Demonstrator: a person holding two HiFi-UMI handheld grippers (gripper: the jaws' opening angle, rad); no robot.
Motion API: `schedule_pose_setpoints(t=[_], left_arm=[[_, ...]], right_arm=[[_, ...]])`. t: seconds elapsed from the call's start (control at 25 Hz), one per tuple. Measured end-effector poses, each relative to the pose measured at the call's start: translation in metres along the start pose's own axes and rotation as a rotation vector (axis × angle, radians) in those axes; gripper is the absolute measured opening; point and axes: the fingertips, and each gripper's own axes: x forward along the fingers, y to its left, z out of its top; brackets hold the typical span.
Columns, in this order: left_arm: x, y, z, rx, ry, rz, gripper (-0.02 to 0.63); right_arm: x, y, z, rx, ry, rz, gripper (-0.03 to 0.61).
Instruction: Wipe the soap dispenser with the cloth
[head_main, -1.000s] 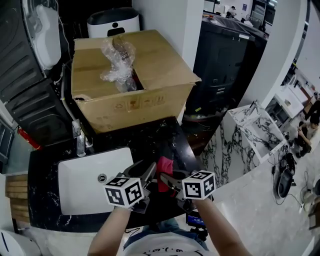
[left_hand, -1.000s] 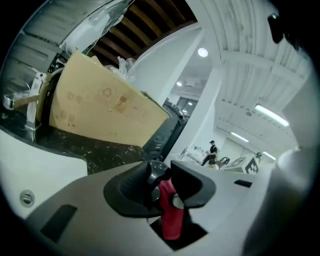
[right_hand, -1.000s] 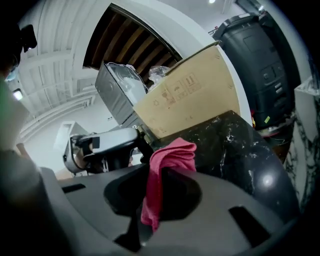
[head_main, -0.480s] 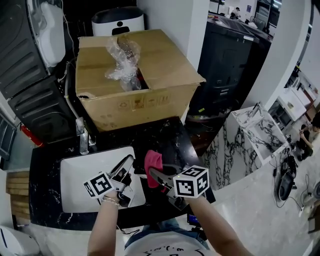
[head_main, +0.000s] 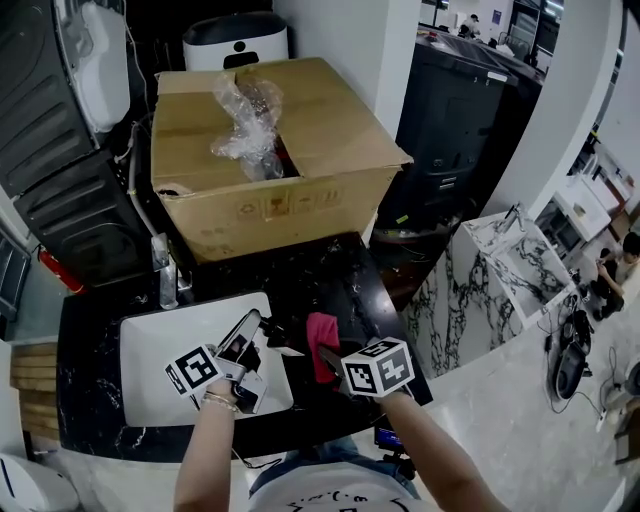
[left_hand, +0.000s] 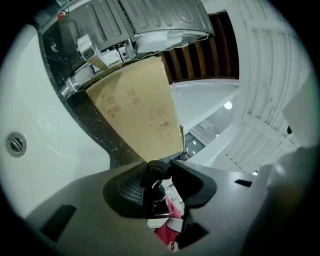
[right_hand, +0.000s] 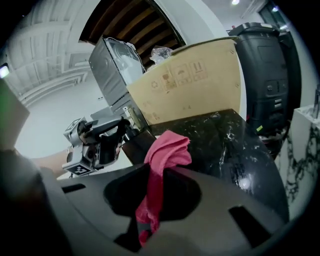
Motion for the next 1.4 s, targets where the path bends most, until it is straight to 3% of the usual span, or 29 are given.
schedule_pose_setpoints(t=[0.16,0.44,0.56,0.76,0.92,1.12,1.4], left_arm=[[0.001,-0.002,0.000,-0.027,-0.005,-0.032,0.163],[-0.002,0.003,-0.001,0.005,0.015,0.003,0.163],[0.000,-0.002,-0.002,0.023,0.025,-0.002,0.163],[-0.002,0.000,-0.003,0.030,0.031,0.011,0.163],[-0.001,-0.004,-0.004,0.056,0.037,0.010,0.164],[0.018,-0.028,-0.015,0.162,0.095,-0.037,0.161],[0.070,-0.067,-0.055,0.427,0.294,-0.136,0.158]], right_arm=[[-0.007,0.001,0.006,0.027,-0.028,0.000,0.049],[-0.006,0.011,0.065,0.072,-0.199,0.056,0.049],[0.011,0.025,0.080,0.041,-0.195,0.096,0.049],[0.026,0.022,0.079,0.013,-0.160,0.089,0.049],[0.017,-0.006,0.057,0.011,-0.107,0.007,0.049],[0.002,-0.036,0.020,-0.005,-0.011,-0.105,0.049],[-0.036,-0.042,0.021,0.043,-0.129,-0.071,0.049]])
